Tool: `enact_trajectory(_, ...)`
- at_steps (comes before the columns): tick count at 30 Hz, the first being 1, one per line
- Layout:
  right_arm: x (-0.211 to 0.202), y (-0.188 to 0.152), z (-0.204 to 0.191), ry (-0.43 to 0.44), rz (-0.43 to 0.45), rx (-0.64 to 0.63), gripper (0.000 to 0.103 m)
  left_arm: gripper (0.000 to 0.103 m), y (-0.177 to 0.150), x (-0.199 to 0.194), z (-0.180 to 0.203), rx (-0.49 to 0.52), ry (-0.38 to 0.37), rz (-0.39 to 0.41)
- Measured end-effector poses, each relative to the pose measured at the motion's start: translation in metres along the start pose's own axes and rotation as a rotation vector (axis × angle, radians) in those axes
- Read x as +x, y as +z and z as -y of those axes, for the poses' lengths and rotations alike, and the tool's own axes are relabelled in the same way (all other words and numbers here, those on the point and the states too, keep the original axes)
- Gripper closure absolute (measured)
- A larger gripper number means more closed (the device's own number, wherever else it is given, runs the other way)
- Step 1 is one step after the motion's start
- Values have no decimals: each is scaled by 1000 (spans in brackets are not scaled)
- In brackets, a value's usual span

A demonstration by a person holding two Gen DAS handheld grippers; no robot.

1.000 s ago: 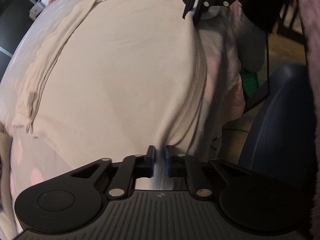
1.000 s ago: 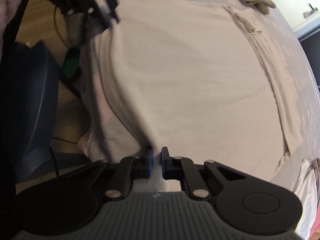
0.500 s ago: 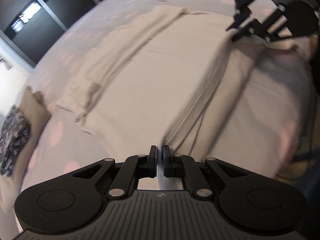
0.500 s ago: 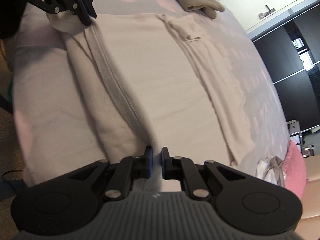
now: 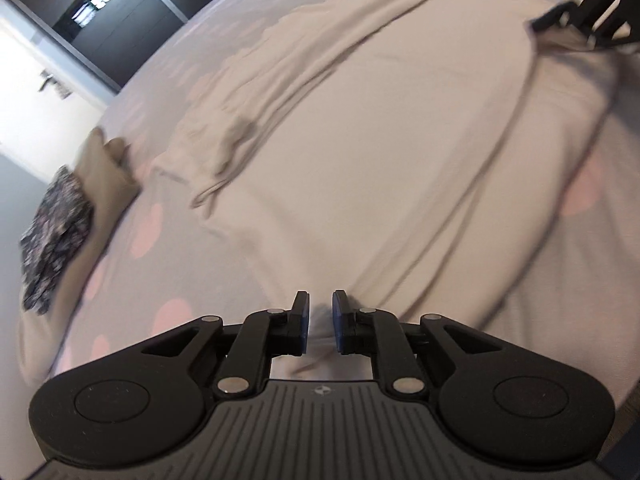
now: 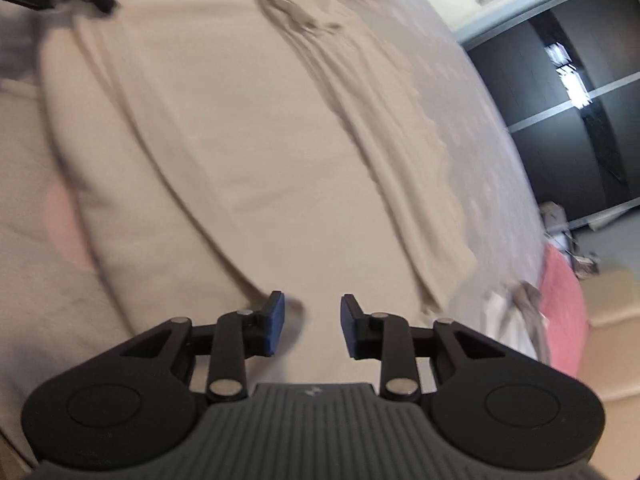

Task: Fold clothes

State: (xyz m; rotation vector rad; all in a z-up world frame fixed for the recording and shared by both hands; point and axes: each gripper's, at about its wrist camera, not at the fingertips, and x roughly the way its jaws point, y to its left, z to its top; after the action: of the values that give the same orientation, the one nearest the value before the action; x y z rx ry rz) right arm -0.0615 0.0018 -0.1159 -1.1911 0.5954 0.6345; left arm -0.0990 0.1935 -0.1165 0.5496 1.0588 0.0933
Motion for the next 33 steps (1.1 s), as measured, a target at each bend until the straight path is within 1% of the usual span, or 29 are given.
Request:
enact_trajectory(1, 2, -2, 5, -35, -19, 18, 70, 91, -1, 1, -4, -14, 16, -11)
enact_trajectory(2, 4, -5, 12, -48, -32, 45, 70, 91, -2, 3, -8, -29, 32, -21)
enact_trajectory(4, 8, -9, 27, -51, -59, 115, 70, 91, -3, 3, -18, -56, 72, -41)
enact_trajectory(6, 5, -14, 38, -46, -63, 164, 70, 91, -4, -1, -32, -102, 81, -33)
enact_trajectory(9, 3, -15, 48, -29, -55, 203, 70, 89, -5, -13, -44, -131, 39, 7)
enact_trajectory(11, 1, -19, 52, -1, -50, 225, 70, 85, -6, -20, -49, -134, -24, 41)
enact_trajectory(15, -3, -26, 58, 54, -45, 277, 70, 82, -8, -32, -52, -120, -103, 101)
enact_trajectory(17, -9, -32, 60, 93, -34, 310, 70, 74, -10, -37, -49, -88, -118, 129)
enact_trajectory(18, -9, -33, 59, 116, -24, 325, 67, 71, -11, -37, -46, -68, -123, 128)
enact_trajectory(19, -11, -34, 57, 134, -17, 330, 65, 64, -11, -37, -44, -49, -128, 127)
enact_trajectory(20, -13, -35, 54, 152, -10, 334, 62, 62, -12, -38, -42, -30, -132, 125)
enact_trajectory(21, -17, -36, 48, 173, -7, 323, 57, 62, -13, -38, -39, -10, -137, 124)
enact_trajectory(23, -27, -36, 32, 213, 5, 252, 55, 62, -16, -37, -36, 21, -139, 112)
enact_trajectory(26, -42, -37, 8, 270, 23, 144, 53, 62, -20, -33, -32, 62, -111, 100)
enact_trajectory(28, -44, -39, -6, 273, 13, 68, 53, 62, -21, -31, -27, 107, -93, 98)
enact_trajectory(30, -45, -42, -19, 260, 2, -10, 48, 62, -21, -28, -22, 149, -75, 102)
enact_trajectory(33, -46, -45, -29, 256, -13, -61, 47, 62, -18, -25, -17, 193, -73, 109)
